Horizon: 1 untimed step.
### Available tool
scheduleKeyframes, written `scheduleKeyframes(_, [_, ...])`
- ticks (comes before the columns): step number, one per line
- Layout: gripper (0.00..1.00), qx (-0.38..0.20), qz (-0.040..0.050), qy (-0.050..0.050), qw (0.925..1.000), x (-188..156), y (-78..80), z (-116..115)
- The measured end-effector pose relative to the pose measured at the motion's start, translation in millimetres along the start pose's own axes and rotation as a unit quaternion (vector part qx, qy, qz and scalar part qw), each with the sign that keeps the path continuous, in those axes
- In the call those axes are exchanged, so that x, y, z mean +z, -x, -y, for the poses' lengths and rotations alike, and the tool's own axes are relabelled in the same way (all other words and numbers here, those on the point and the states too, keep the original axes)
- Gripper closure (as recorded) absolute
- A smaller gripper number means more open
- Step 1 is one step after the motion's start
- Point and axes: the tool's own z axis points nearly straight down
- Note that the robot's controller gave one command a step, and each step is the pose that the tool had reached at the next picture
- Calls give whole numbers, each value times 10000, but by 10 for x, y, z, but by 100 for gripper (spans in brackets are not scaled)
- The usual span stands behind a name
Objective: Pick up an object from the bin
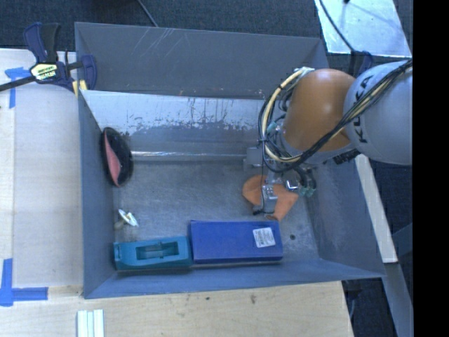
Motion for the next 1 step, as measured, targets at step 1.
scheduleKeyframes(1, [0, -81, -19, 3, 10000, -48, -203, 453])
